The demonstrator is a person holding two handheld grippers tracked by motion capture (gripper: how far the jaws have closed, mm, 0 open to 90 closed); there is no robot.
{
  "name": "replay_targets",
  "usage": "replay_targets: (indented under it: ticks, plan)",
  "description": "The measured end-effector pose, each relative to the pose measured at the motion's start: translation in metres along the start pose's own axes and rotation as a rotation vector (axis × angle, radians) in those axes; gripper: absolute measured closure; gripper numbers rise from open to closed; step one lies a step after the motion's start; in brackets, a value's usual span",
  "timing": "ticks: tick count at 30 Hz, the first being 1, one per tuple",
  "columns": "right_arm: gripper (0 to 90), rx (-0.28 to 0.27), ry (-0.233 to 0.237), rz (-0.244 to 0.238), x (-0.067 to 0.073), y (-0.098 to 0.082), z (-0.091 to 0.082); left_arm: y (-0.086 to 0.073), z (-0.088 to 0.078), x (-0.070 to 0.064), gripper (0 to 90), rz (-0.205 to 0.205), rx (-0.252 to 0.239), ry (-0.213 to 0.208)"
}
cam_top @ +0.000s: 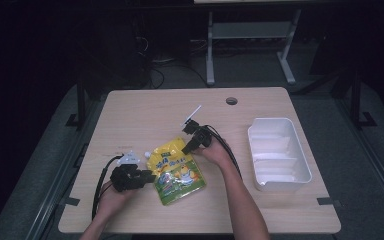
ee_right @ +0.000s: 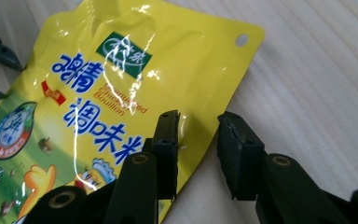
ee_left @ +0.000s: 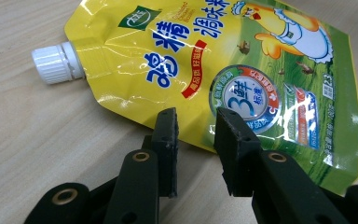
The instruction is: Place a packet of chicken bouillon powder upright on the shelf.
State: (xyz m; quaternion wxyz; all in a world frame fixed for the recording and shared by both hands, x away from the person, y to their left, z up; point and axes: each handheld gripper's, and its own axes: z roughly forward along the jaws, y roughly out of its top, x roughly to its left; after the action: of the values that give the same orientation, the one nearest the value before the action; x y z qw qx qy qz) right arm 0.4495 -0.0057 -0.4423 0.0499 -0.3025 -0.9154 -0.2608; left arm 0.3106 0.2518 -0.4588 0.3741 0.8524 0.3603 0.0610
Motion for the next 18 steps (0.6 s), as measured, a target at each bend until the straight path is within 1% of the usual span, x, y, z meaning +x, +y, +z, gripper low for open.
replay_targets:
  ticks: [1,2,5,7,9,10,11,12,14,16,17,18]
  plan:
    - [67.9,0.0,0.0,0.0,0.0,0.0,0.0,0.0,0.0,0.0,69.3,0.0,0.0,0.0]
    - [68.3,-0.017,0.011,0.016,-0.004,0.0,0.001,0.0,0.0,0.0,69.3,0.005,0.002,0.005]
    - [68.6,-0.033,0.02,0.013,-0.003,0.0,0.002,0.0,0.001,0.0,69.2,0.007,0.003,0.004]
    - [73.1,-0.055,0.058,0.019,-0.004,0.0,0.001,0.0,0.001,0.001,69.2,-0.001,0.002,-0.003]
    - [77.8,-0.072,0.077,0.011,-0.005,0.0,-0.001,0.0,0.002,0.0,69.0,0.003,0.005,0.001]
    - [78.1,-0.073,0.083,0.013,-0.005,0.0,-0.002,0.0,0.002,0.0,68.9,0.003,0.005,0.002]
    - [78.1,-0.073,0.083,0.013,-0.005,0.0,-0.002,0.0,0.002,0.0,68.8,0.003,0.005,0.002]
    - [79.9,-0.06,0.081,0.014,-0.004,0.0,0.001,0.0,0.001,0.0,68.8,0.004,0.001,0.002]
    - [88.7,-0.058,0.06,0.008,-0.002,0.001,0.001,0.0,0.0,0.001,68.6,0.006,0.001,-0.001]
    - [89.1,-0.052,0.044,-0.002,-0.001,0.001,0.0,0.0,-0.004,0.001,68.7,0.02,-0.019,0.008]
    - [89.1,-0.052,0.044,-0.002,-0.001,0.001,0.0,0.0,-0.004,0.001,68.7,0.02,-0.019,0.008]
    - [89.5,-0.05,0.059,0.007,-0.002,0.0,-0.001,0.0,-0.009,0.004,68.7,0.008,-0.048,0.001]
